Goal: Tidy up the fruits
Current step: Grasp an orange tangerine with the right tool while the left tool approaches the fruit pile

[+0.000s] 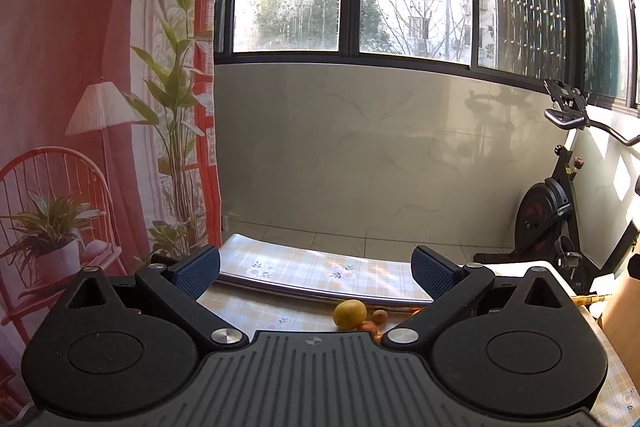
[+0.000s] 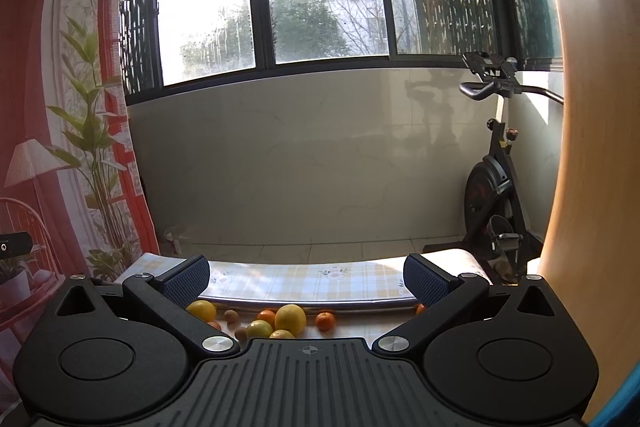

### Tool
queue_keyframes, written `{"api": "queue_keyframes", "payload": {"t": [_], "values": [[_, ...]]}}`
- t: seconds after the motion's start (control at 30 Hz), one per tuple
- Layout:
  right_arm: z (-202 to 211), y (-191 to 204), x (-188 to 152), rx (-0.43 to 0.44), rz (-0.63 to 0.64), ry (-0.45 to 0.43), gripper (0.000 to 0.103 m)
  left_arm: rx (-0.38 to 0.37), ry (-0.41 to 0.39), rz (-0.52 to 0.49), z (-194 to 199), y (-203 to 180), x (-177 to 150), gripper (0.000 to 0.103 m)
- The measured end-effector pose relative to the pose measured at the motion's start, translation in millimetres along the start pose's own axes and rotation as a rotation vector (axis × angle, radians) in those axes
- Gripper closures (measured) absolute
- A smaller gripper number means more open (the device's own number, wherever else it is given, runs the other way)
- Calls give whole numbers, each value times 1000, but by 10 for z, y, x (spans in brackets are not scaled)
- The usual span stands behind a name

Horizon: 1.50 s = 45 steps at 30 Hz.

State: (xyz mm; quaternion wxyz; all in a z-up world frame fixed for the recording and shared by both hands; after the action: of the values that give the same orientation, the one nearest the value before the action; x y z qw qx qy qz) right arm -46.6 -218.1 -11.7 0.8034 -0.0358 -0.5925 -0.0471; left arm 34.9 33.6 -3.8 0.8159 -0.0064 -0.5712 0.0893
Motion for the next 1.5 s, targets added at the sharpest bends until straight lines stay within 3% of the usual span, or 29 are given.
{"api": "queue_keyframes", "payload": {"t": [0.23, 0.43, 0.57, 0.7, 0.87, 0.97, 1.03, 1.2, 1.27, 1.33, 1.5], "values": [[-427, -352, -139, -71, 27, 32, 0, 8, 56, 65, -569, 186, -55, 3], [-904, -633, -359, -31, 0, 92, 0, 15, 85, 61, -966, 168, -215, 6], [-1344, -789, -567, -10, -7, 168, 0, -8, 125, 119, -1222, 227, -357, 16], [-1717, -890, -840, 27, -13, 226, 14, -26, 122, 155, -1393, 285, -482, 23], [-2126, -1006, -1160, -9, -33, 250, 29, -18, 179, 136, -1603, 244, -540, 23], [-2346, -1140, -1278, -55, -25, 249, 37, -61, 240, 223, -1708, 286, -584, 23], [-2472, -1226, -1333, -79, -25, 241, 39, -76, 282, 274, -1791, 306, -638, 23], [-2883, -1515, -1508, -170, -28, 260, 42, -31, 315, 239, -1949, 231, -789, 23], [-3087, -1631, -1599, -197, -38, 293, 49, -29, 346, 258, -2010, 250, -840, 23], [-3257, -1712, -1679, -203, -57, 316, 53, -2, 363, 258, -2052, 262, -875, 23], [-3502, -1751, -1786, -171, -76, 318, 53, 42, 396, 268, -2124, 291, -876, 23]]}}
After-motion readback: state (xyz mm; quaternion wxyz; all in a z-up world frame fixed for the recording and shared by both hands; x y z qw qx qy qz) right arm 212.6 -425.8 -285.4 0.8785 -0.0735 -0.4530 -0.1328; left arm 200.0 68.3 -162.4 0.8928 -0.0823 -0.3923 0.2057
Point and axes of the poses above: each gripper's, at about its wrist camera, not at the fingertips, and z roughly against the way its jaws point, y to its left, x to its top, the point moved 1 cm from there along -z, roughly the way its jaws point, and after that the axes turned 7 degrees about z, right-handed, at the moved point
